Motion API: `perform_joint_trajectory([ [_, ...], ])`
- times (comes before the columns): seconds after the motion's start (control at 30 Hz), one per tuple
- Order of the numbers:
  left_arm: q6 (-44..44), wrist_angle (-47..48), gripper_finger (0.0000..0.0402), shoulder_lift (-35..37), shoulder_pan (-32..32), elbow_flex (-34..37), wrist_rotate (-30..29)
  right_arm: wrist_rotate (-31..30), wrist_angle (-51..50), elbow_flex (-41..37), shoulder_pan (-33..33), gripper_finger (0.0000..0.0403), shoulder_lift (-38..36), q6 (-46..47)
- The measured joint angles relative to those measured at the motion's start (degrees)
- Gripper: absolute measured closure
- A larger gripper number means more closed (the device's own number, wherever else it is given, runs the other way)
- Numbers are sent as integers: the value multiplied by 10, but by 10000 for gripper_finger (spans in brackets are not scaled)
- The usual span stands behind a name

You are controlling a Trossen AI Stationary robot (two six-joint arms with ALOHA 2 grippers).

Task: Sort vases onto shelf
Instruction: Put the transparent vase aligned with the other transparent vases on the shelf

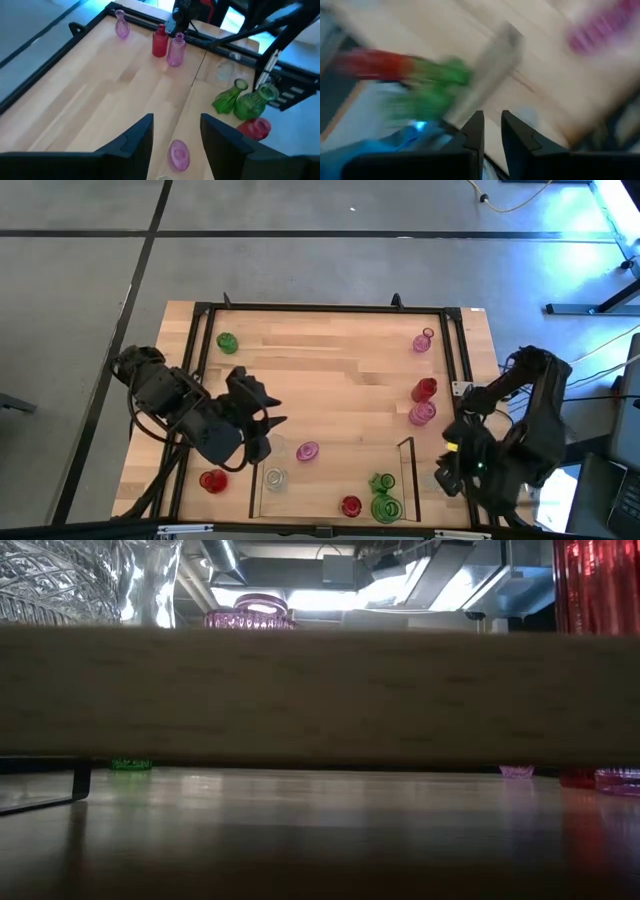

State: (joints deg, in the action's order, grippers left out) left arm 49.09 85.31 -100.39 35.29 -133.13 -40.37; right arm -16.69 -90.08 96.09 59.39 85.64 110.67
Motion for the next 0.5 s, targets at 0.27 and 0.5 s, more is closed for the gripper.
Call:
perform_joint_trajectory([
  [0.27,-51,43,247,46,14,0,11,139,57,-150,32,352,-9,173],
  [0.5,-75,42,247,81,18,0,8,174,136,-209,17,352,-8,185],
])
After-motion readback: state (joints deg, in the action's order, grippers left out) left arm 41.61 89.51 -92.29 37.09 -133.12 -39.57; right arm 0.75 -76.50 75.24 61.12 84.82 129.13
